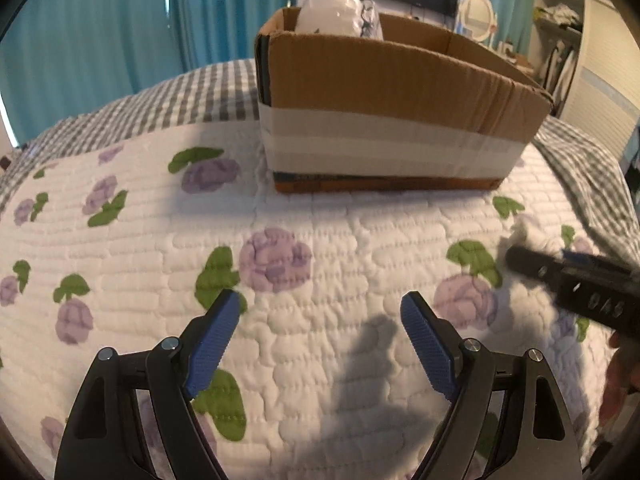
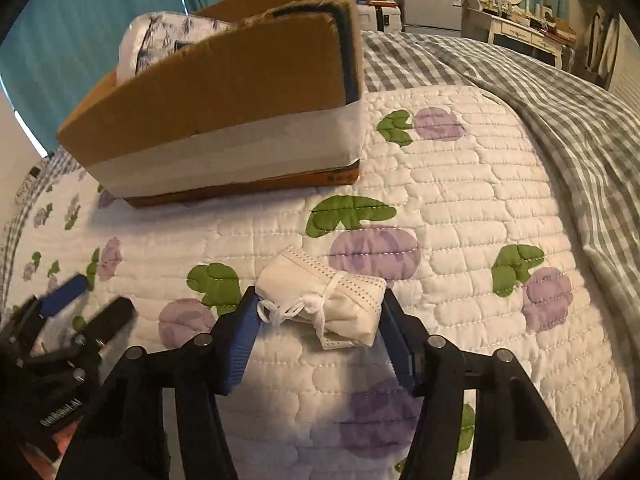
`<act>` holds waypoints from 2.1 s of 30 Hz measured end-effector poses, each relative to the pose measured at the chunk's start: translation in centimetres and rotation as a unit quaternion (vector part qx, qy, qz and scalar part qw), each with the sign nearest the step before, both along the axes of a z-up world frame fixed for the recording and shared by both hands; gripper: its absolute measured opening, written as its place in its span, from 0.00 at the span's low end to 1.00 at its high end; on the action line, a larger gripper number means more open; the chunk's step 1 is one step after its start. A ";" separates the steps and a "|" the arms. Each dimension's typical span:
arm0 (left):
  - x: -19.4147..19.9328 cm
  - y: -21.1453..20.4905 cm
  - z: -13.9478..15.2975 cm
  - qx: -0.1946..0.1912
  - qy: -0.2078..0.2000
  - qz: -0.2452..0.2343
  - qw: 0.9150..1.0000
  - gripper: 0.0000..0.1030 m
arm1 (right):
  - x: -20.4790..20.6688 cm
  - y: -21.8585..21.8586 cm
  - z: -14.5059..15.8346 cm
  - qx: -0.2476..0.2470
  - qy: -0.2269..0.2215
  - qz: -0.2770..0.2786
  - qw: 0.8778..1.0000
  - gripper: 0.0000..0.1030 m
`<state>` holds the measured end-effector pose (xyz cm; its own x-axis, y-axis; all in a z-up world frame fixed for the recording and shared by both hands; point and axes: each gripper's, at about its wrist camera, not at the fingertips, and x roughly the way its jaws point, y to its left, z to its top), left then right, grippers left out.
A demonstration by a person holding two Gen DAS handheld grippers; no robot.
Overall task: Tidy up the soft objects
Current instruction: 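Grasp the white folded bundle with the right gripper and lift it, then lower the bundle into the box and open the right gripper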
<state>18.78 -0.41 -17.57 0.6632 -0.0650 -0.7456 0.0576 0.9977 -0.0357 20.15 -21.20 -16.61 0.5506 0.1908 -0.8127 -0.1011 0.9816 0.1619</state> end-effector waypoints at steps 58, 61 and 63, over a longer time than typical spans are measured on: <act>13.4 1.7 11.4 0.025 -0.172 0.002 0.985 0.81 | 14.2 3.7 12.5 -0.017 -0.130 0.077 0.988 0.80; 13.0 1.4 12.3 0.033 -0.176 0.004 0.984 0.81 | 13.7 3.6 13.1 -0.027 -0.139 0.073 0.987 0.80; 12.0 1.1 13.4 0.028 -0.179 0.006 0.983 0.81 | 12.8 3.2 14.6 -0.027 -0.149 0.065 0.986 0.80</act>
